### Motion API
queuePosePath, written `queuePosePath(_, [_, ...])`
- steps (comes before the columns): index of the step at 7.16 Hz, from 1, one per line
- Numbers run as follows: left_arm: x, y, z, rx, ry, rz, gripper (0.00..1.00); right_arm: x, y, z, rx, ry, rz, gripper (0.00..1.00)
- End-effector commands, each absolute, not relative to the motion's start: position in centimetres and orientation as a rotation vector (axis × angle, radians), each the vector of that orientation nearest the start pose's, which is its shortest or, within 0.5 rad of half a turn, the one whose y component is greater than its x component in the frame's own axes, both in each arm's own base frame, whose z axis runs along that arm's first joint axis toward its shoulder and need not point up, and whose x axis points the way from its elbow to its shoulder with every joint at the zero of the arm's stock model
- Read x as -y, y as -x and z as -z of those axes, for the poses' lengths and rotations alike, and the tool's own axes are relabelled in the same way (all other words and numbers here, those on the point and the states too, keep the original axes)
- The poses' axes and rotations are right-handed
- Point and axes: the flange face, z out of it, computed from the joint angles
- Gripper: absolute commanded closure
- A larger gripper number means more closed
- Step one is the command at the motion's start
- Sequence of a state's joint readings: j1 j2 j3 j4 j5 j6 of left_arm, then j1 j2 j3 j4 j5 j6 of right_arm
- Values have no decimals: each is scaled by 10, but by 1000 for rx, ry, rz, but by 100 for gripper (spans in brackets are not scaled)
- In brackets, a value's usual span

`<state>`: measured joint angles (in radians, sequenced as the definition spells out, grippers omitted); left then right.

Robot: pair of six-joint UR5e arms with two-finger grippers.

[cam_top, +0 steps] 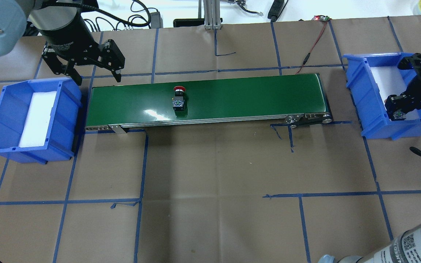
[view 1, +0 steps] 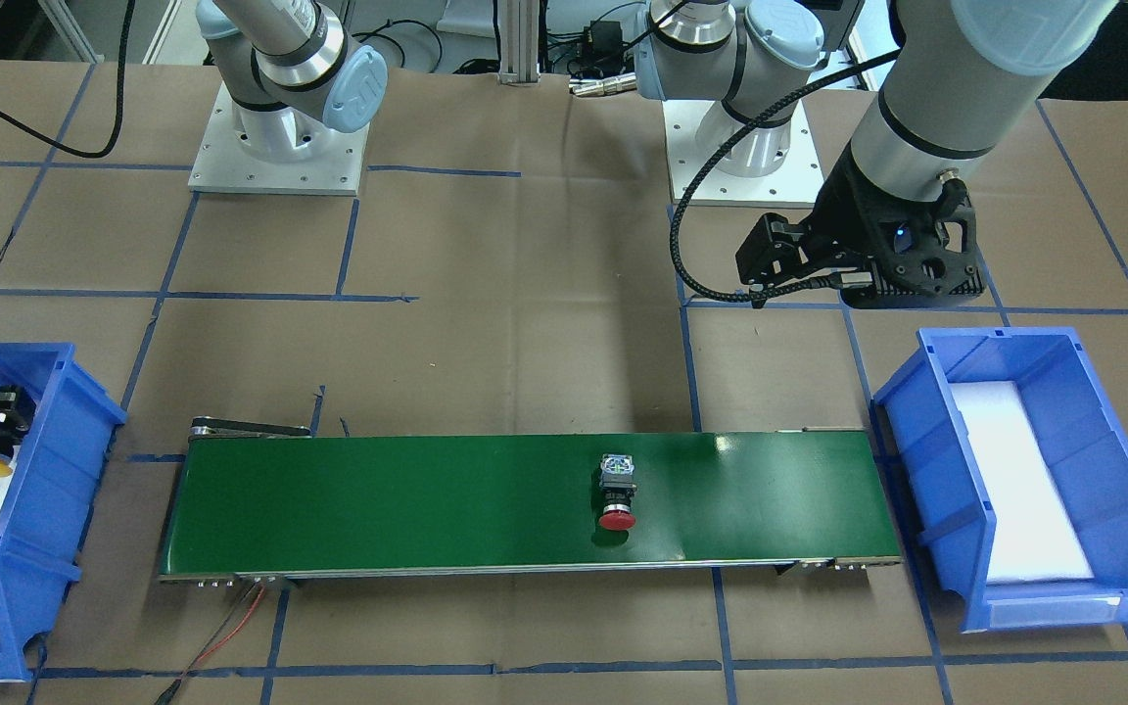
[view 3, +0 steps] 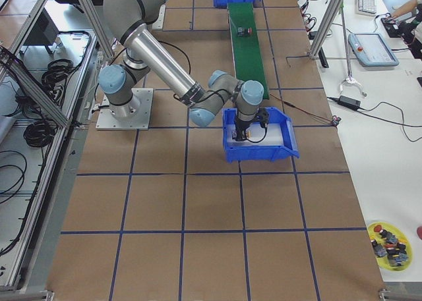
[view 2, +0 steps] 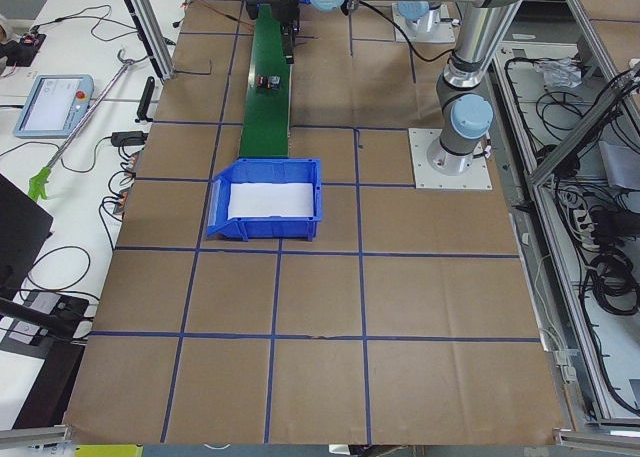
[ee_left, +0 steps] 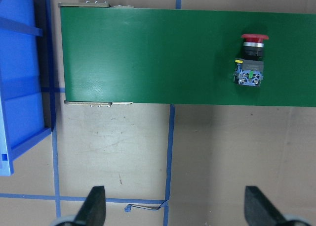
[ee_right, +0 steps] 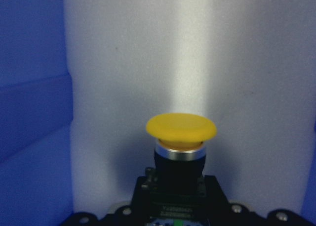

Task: Transport two buttons from left to right
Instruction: 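Lower the yellow button into the bin and open the right gripper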

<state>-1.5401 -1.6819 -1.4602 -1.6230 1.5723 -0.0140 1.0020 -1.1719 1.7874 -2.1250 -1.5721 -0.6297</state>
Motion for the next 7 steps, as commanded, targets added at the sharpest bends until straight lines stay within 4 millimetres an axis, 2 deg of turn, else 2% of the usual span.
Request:
queuePosePath(1, [537,117,-480,-3139,70,-82,0,561,200,-219,-3100,90,-89,10])
queuePosePath(2, [537,117,-480,-3139,70,-82,0,562,201,-225,-3106,88,-80,1])
queuePosePath(4, [536,117,-482,-3140,70,-77,0,574,207,-251,-3138,94,-22,1])
queuePosePath(5, [536,117,-482,-3140,70,-77,0,582,208,-274,-3158,102,24,1])
queuePosePath(6, [535,117,-483,-3142,70,-72,0,587,199,-317,-3164,121,52,1])
queuePosePath(7, [535,117,-484,-3140,70,-72,0,598,168,-366,-3170,160,68,1])
